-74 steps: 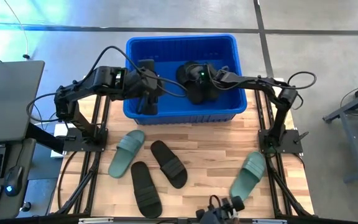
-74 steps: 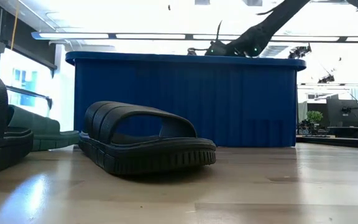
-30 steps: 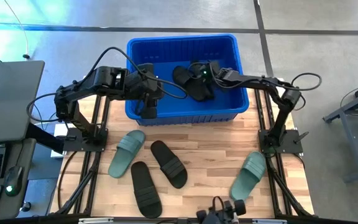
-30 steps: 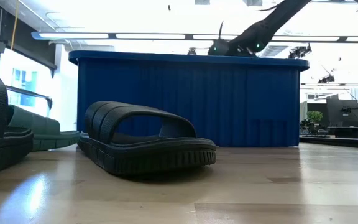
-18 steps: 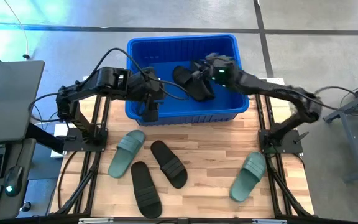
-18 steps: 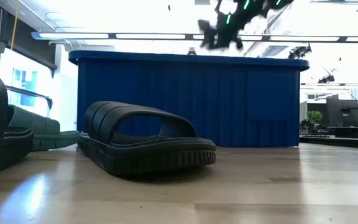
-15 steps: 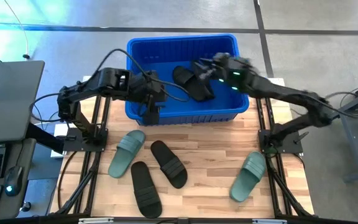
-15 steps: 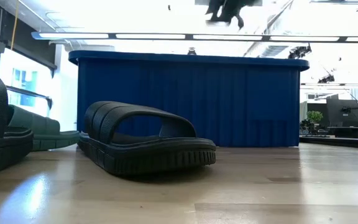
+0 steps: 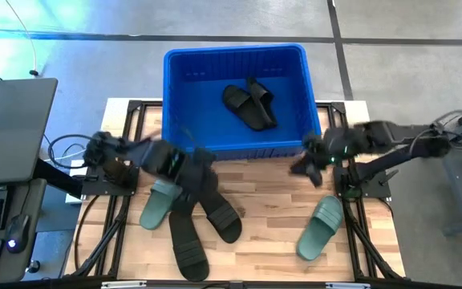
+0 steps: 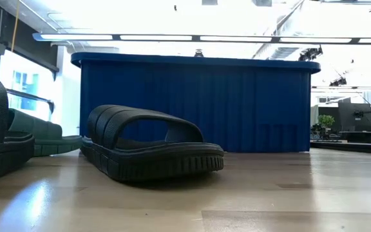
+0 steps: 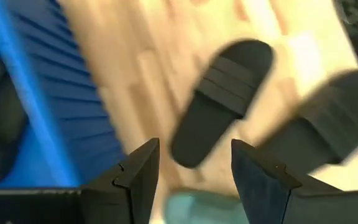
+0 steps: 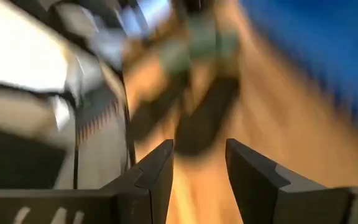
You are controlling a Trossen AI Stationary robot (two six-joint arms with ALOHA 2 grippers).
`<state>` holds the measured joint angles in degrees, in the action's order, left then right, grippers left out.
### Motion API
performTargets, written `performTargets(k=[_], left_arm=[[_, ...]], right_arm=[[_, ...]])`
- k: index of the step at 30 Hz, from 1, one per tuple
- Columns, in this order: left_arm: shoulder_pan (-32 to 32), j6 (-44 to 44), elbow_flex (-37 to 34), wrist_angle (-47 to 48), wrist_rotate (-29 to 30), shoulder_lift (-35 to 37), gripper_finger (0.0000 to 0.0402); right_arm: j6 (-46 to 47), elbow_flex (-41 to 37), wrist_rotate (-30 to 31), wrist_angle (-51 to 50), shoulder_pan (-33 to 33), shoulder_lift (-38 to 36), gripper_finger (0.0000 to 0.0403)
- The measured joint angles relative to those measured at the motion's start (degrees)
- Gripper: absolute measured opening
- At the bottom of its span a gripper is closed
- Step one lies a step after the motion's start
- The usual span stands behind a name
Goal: Pick and place slides into bin
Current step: Put the green slide into the blue bin
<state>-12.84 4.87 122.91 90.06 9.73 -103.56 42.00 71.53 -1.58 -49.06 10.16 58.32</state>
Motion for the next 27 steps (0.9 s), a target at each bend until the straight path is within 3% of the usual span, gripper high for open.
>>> performTargets(k=[4, 9, 14, 20, 27], left_arm=[[-6.88, -7.89, 0.02, -0.25, 2.02, -2.36, 0.0184], [-13.41, -18.81, -0.04, -0.04, 8.85, -6.22, 0.0184], [-16.6, -23.49, 0.0, -0.06, 8.88, -9.41, 0.0184], [-19.26, -28.47, 0.02, -0.04, 9.03, -11.63, 0.0184], [-20.28, -31.64, 0.0, -0.31, 8.92, -11.9, 0.0184]], right_arm=[[13.07, -0.06, 4.24, -12.1, 11.68, 3.6, 0.0138], [27.87, -0.05, 11.92, -23.62, 21.47, 10.49, 0.0138], [32.96, -0.05, 5.66, -31.91, 26.44, 19.06, 0.0138], [36.0, -0.05, -3.04, -32.11, 30.1, 29.76, 0.0138], [34.05, -0.05, -2.06, -36.37, 32.94, 41.25, 0.0138]])
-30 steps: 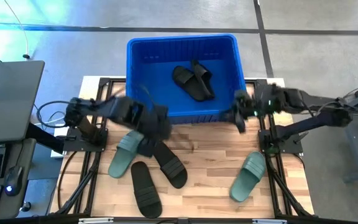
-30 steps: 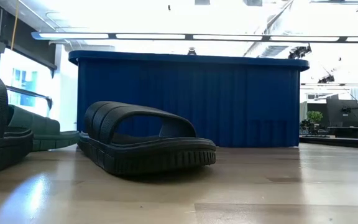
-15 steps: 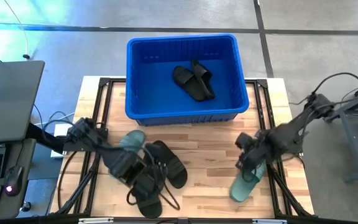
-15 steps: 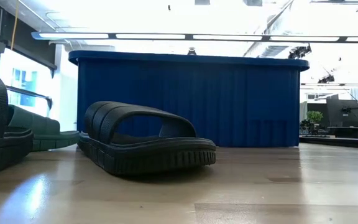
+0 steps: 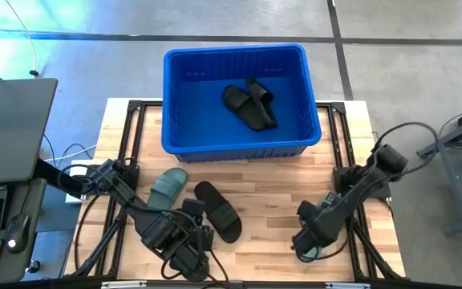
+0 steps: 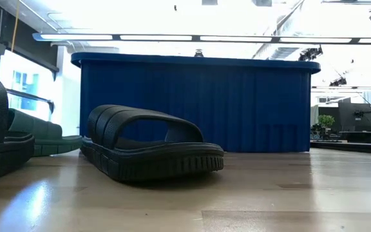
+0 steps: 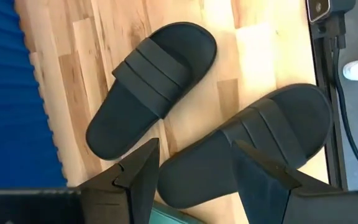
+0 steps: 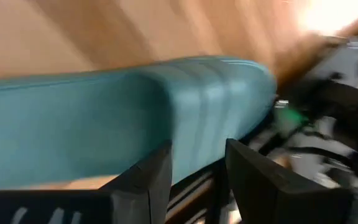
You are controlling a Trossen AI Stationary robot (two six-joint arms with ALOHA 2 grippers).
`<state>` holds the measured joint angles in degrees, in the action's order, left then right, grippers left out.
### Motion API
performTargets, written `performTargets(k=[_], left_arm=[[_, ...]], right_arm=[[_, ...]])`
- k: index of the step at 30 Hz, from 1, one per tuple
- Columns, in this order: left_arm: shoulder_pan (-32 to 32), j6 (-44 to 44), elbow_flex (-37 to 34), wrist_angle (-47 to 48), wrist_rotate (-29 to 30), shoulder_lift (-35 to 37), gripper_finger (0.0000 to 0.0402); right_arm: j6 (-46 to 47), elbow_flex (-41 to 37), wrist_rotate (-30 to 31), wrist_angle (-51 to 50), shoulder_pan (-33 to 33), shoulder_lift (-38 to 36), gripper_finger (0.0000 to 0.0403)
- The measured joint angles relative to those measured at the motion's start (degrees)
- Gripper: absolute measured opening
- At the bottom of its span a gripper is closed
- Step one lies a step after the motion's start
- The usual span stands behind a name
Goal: Pick and place slides into bin
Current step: Put the green slide into the blue bin
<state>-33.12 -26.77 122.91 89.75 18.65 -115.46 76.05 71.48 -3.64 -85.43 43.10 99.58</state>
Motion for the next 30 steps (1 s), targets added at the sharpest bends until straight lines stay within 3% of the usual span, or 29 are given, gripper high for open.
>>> performTargets(k=[6, 15, 20, 24, 30], left_arm=[[-0.29, -0.74, 0.0, -0.06, 0.12, 0.0, 0.0184], [-0.28, -1.81, 0.0, -1.03, -0.51, 0.02, 0.0184], [-0.26, -2.05, 0.0, -1.98, -0.52, 0.02, 0.0184], [-0.26, -2.03, 0.0, -2.99, -0.1, 0.02, 0.0184], [-0.26, -2.18, 0.0, -4.5, -0.04, 0.02, 0.0184]], right_arm=[[-1.49, 0.0, -1.93, -0.63, 0.79, 5.54, 0.0138], [1.31, 1.48, -0.69, -2.39, 3.04, 6.11, 0.0138], [1.03, 5.11, 1.23, -0.97, 4.26, 6.11, 0.0138], [1.74, 7.49, 6.64, -0.33, 5.77, 6.09, 0.0138], [4.47, 5.19, 8.57, -0.19, 7.41, 6.13, 0.0138]])
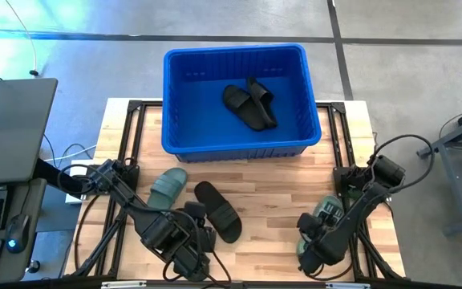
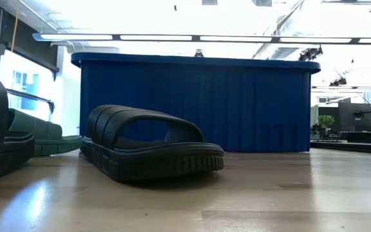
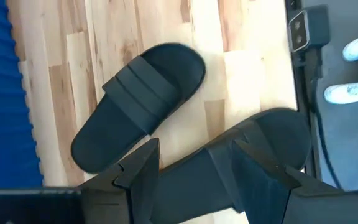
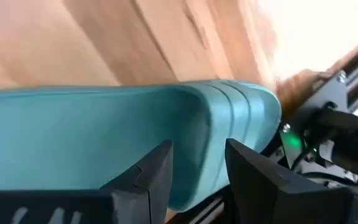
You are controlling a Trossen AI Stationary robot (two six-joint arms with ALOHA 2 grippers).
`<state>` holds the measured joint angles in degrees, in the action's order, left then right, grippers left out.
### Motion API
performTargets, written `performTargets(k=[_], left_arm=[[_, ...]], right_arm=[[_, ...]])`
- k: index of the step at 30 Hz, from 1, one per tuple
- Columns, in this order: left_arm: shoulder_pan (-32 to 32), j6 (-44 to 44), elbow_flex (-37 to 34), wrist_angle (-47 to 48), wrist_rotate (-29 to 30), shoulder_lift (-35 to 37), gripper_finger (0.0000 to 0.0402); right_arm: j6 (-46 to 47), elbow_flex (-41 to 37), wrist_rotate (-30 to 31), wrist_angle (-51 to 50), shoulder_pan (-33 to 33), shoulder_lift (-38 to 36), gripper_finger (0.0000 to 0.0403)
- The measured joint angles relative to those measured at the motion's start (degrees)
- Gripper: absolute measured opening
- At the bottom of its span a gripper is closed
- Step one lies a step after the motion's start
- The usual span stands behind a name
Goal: Pick and place slides into bin
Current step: Put the green slide into the blue bin
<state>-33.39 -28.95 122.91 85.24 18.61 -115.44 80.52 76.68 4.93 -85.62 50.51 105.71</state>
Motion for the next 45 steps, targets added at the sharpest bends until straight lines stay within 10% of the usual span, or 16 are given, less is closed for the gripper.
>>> performTargets(k=[13, 28, 45], left_arm=[[0.0, 0.0, 0.0, -2.14, 0.04, 0.0, 0.0184], [0.0, -0.02, 0.0, -3.2, 0.43, 0.02, 0.0184], [0.02, 0.0, 0.0, -3.31, 0.5, 0.04, 0.0184]], right_arm=[[2.54, -9.52, -4.07, 4.99, 0.26, -0.04, 0.0138], [1.1, 1.06, -0.78, -1.75, 2.46, -0.04, 0.0138], [4.98, -11.97, -2.05, 3.87, 3.14, 0.0, 0.0137]])
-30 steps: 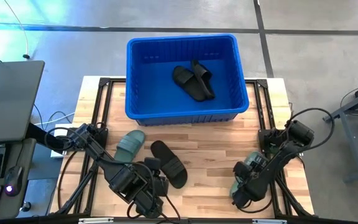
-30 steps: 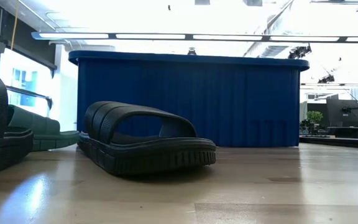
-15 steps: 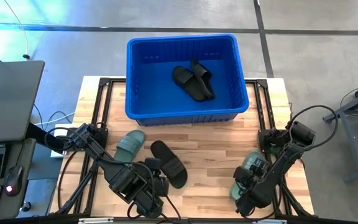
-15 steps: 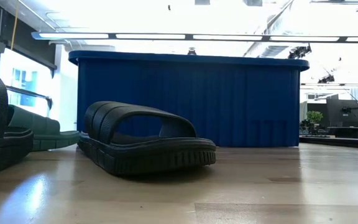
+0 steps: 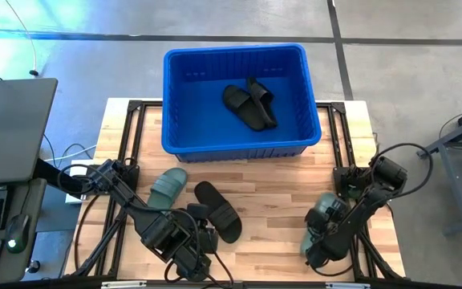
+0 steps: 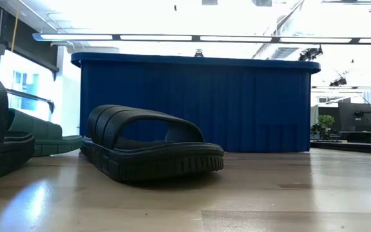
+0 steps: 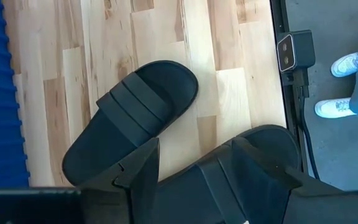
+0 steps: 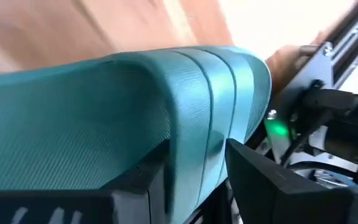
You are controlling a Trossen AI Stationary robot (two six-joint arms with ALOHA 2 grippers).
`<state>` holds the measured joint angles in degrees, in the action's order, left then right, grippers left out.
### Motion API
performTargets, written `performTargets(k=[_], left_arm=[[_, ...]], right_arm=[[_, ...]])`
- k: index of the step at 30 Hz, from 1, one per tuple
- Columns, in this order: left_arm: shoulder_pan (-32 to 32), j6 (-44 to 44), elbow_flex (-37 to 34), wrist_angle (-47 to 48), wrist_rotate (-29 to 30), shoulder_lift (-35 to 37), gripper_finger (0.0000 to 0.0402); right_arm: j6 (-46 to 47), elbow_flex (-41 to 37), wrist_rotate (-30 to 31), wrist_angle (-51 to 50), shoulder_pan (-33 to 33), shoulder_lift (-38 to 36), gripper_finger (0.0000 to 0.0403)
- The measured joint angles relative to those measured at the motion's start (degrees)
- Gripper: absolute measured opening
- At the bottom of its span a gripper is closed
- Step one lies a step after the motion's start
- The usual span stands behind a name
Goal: Pick and place slides into bin
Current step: Put the green slide into the blue bin
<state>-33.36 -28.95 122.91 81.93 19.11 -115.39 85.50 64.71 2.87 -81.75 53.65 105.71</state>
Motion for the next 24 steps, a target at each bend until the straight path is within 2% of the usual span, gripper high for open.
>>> performTargets(k=[4, 10, 14, 16, 21, 24], left_arm=[[0.0, -2.34, 0.02, -0.24, -0.07, 0.01, 0.0184], [-0.02, -3.06, 0.04, -4.92, -0.68, 2.13, 0.0184], [-0.02, -2.99, 0.04, -9.27, -0.24, 4.11, 0.0184], [-0.02, -3.04, 0.04, -10.48, -0.04, 5.55, 0.0184], [-0.02, -3.04, 0.04, -13.28, 4.32, 8.86, 0.0184], [0.02, -2.75, 0.07, -13.37, 7.75, 11.0, 0.0184]], right_arm=[[-0.01, -2.06, -1.08, -0.09, 0.0, 0.0, 0.0115], [-2.5, -0.04, -1.4, 0.89, 0.0, 0.0, 0.0012], [-6.03, 2.79, -0.69, 0.35, 0.0, 0.0, 0.0023], [-6.91, 5.94, 2.95, -0.52, 0.0, 0.0, 0.0012], [-11.62, 19.17, 18.44, -8.76, -0.4, -0.08, 0.0007], [-19.71, 26.29, 27.37, -6.81, -1.76, -2.5, 0.0003]])
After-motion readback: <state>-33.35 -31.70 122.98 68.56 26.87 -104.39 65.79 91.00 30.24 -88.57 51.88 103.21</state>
